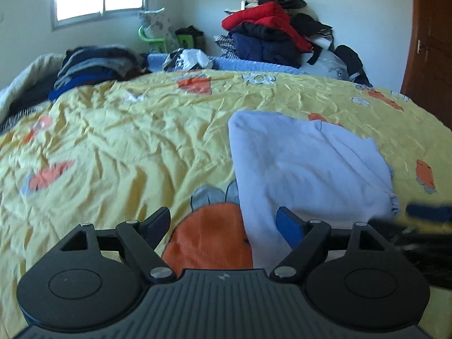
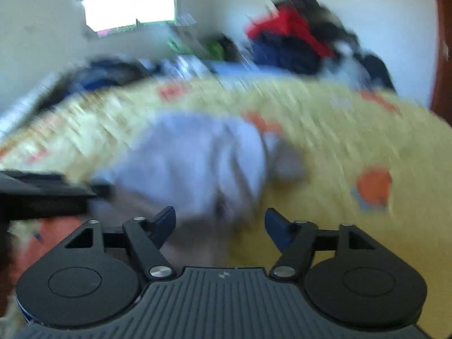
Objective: Fold small clothes
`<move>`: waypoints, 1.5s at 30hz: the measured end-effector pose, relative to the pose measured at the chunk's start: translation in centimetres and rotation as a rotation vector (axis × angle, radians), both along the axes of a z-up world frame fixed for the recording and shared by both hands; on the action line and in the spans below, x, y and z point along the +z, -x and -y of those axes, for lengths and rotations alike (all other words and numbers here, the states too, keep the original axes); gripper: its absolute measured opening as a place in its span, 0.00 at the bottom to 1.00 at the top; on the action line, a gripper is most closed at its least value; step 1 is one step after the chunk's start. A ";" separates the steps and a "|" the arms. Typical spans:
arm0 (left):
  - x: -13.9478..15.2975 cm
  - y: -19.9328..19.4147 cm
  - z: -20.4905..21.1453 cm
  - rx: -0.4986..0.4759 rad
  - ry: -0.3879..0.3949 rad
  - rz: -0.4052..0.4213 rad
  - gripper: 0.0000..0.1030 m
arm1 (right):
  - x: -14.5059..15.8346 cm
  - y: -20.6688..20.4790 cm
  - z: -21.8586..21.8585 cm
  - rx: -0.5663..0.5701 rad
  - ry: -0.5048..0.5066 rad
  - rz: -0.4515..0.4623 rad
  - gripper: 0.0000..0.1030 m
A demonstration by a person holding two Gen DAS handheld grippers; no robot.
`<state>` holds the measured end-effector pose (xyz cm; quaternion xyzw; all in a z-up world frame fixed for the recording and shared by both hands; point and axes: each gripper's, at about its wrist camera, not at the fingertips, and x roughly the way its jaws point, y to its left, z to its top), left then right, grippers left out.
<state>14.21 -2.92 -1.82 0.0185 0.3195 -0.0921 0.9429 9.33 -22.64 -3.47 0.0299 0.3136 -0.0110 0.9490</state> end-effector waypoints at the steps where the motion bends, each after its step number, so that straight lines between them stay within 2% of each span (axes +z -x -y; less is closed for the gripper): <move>1: 0.1 0.4 -0.1 0.003 0.004 0.001 0.80 | -0.2 0.2 0.2 -0.037 -0.026 -0.016 0.71; 3: 0.2 1.3 -0.3 0.005 -0.008 0.009 0.80 | 0.1 1.8 0.6 -0.051 -0.084 0.010 0.74; 5: 0.2 2.1 -0.4 0.006 -0.018 0.003 0.81 | 0.5 3.0 0.5 -0.055 -0.100 0.028 0.90; 7: 0.1 2.8 -0.6 0.008 -0.007 -0.011 0.81 | 0.8 4.0 0.3 -0.057 -0.109 0.035 0.95; 12: 0.3 4.9 -0.7 0.010 0.001 -0.017 0.81 | 0.5 5.5 -0.4 -0.038 -0.135 0.014 0.95; 22: -0.6 8.4 -1.4 0.028 -0.008 -0.042 0.81 | 0.0 8.5 -2.0 -0.007 -0.114 0.000 0.98; 36: -2.2 10.5 -2.2 0.051 -0.033 -0.027 0.82 | -0.1 10.9 -2.9 -0.017 -0.060 0.002 0.99; 40: -2.7 10.8 -2.6 0.062 -0.029 -0.009 0.92 | -0.6 11.0 -3.1 -0.022 -0.054 0.001 0.99; 45: -2.9 10.9 -2.8 0.070 -0.017 -0.002 0.93 | -1.1 11.0 -3.6 -0.028 -0.018 0.004 0.99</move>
